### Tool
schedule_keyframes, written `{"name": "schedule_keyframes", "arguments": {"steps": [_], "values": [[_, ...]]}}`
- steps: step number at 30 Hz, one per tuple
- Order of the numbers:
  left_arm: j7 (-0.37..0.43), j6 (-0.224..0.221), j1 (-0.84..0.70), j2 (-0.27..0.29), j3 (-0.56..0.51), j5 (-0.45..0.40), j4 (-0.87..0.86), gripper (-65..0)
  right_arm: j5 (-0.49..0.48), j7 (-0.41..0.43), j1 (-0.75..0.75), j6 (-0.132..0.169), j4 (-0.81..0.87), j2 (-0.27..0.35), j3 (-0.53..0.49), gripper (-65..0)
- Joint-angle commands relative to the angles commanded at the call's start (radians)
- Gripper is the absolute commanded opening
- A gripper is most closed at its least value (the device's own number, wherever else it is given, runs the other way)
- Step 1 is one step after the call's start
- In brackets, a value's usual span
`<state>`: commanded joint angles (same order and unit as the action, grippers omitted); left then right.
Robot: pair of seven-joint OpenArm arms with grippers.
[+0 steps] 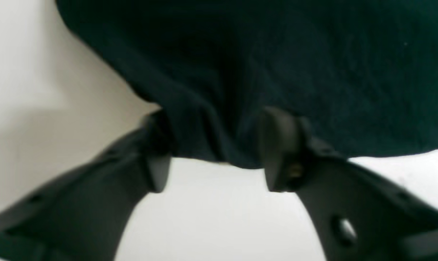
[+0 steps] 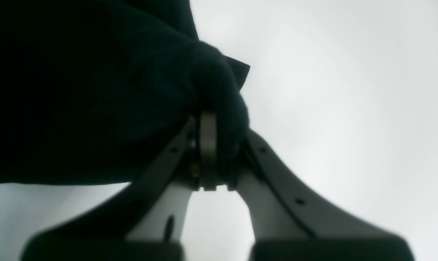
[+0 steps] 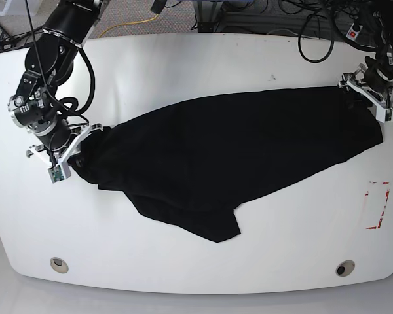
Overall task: Fold the T-shirt properly
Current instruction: 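Pull the shirt end away from the right gripper with the left gripper, then release the right gripper and move it along the shirt's edge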
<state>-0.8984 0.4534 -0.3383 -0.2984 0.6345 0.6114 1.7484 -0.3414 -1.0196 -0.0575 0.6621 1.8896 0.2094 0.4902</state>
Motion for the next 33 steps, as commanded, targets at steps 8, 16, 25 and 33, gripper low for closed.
{"name": "schedule_keyframes", "arguments": {"steps": [8,16,25,33], "values": [[-0.015,0.057,0.041,-0.006,0.133,0.075,-0.094,-26.8,0.0,0.0,-0.002,0.0,-0.002,-0.031,0.0,-65.0],[-0.054,0.092,0.06,-0.035,0.25,0.072,-0.137,-26.8,-0.002,-0.002,0.069,0.0,0.006,-0.034,0.0,-65.0],[-0.023,0.094,0.087,-0.092,0.249,0.071,-0.272,-27.2,-0.13,-0.002,0.161,-0.005,0.003,-0.026,0.011,-41.4],[0.005,0.1,0.137,-0.114,0.252,0.026,-0.348,-27.2,-0.325,-0.002,0.284,0.0,-0.003,-0.025,0.106,-17.6]]}}
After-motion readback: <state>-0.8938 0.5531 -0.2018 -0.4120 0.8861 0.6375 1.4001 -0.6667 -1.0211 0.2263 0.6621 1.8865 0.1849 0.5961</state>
